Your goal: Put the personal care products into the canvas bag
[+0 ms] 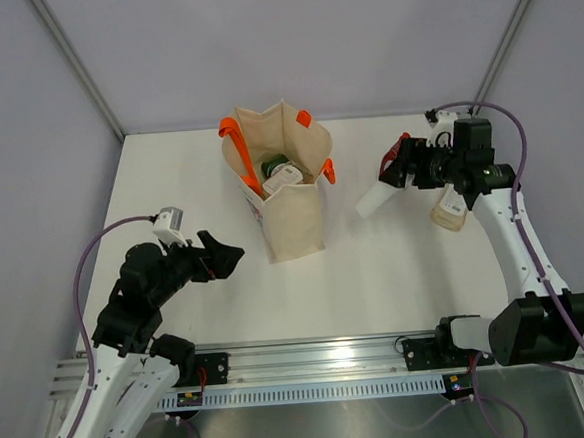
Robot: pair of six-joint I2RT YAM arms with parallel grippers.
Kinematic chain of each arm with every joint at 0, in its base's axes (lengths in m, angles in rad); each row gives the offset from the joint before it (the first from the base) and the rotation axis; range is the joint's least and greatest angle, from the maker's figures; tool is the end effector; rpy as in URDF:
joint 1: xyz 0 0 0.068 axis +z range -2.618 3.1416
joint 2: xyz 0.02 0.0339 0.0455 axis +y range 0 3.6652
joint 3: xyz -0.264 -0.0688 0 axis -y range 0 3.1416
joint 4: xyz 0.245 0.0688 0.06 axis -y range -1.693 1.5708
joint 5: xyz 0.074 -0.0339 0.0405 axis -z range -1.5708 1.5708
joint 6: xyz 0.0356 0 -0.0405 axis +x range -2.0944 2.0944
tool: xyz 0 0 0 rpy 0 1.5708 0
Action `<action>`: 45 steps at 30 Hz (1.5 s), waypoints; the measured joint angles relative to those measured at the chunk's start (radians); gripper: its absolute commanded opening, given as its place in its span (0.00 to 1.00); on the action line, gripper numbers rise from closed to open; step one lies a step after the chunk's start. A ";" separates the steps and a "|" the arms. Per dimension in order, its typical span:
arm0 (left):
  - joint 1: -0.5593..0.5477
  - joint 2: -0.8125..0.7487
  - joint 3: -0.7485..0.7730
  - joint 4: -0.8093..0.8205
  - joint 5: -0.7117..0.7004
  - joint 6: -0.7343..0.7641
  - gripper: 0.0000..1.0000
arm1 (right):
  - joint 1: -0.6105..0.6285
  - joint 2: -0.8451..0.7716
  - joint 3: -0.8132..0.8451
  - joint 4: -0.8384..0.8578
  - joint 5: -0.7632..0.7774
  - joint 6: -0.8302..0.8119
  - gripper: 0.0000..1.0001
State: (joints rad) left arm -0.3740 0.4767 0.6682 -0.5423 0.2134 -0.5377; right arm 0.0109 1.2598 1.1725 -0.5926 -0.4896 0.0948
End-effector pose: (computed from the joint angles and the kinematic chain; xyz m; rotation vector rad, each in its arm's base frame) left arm 0.1059 -0.0497 0.3028 -0.0143 2.0000 -0.8055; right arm 0.2703 0.0197 0.3370 -0.1706 2.2179 0.6067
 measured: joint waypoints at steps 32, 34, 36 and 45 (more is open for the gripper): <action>0.000 0.089 -0.023 0.083 -0.049 -0.070 0.99 | 0.463 0.674 0.888 -0.137 -0.134 -0.291 1.00; 0.000 0.089 -0.023 0.087 -0.048 -0.075 0.99 | 0.475 0.671 0.908 -0.156 -0.131 -0.340 1.00; 0.000 0.089 -0.023 0.088 -0.047 -0.082 0.99 | 0.477 0.663 0.937 -0.157 -0.119 -0.367 0.99; 0.000 0.025 -0.018 0.029 -0.042 -0.089 0.99 | 0.399 0.443 0.846 -0.098 -0.078 -0.397 0.99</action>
State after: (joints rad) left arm -0.3740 0.5018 0.6502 -0.5133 0.1715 -0.6262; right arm 0.4095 1.7023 2.0182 -0.6910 -0.5674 -0.3027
